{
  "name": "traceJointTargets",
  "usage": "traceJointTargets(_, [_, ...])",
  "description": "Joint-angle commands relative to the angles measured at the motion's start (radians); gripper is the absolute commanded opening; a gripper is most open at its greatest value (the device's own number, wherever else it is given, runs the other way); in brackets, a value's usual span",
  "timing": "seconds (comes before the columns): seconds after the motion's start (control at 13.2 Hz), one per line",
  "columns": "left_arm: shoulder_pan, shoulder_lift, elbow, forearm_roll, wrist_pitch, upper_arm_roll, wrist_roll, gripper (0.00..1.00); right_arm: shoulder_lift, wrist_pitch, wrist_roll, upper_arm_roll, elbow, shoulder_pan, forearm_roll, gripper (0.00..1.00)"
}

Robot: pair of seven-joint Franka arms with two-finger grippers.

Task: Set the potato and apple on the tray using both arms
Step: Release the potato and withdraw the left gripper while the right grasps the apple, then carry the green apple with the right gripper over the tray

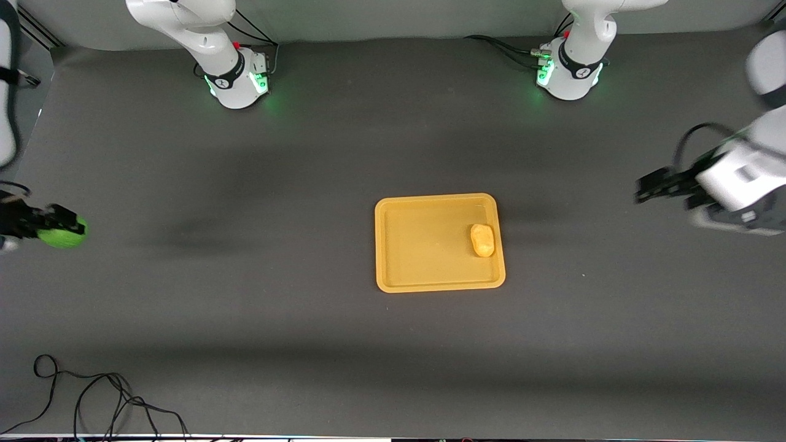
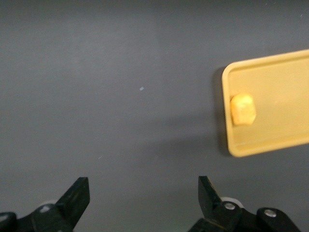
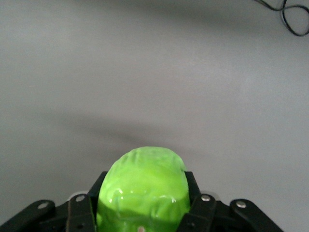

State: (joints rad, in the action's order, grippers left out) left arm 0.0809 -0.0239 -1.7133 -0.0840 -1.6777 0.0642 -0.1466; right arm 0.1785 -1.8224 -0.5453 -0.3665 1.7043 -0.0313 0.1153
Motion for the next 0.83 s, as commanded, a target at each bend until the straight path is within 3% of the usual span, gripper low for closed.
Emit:
traceJointTargets(0.0, [0.029, 0.031, 0.018, 0.039, 0.023, 0.011, -0.027, 1.0, 0.029, 0.06, 0.114, 0.0, -0.094, -0.093, -0.034, 0.37])
traceJointTargets(0.23, [0.028, 0.087, 0.009, 0.107, 0.019, -0.006, -0.027, 1.0, 0.053, 0.06, 0.288, 0.001, -0.152, -0.224, -0.023, 0.37])
traceJointTargets(0.45, [0.02, 0.082, -0.028, 0.148, -0.016, -0.001, -0.03, 1.0, 0.119, 0.063, 0.567, 0.003, -0.233, -0.414, -0.019, 0.37])
traceJointTargets(0.76, [0.028, 0.065, -0.032, 0.115, -0.027, -0.006, -0.028, 1.0, 0.316, 0.063, 0.975, 0.008, -0.451, -0.687, -0.008, 0.37])
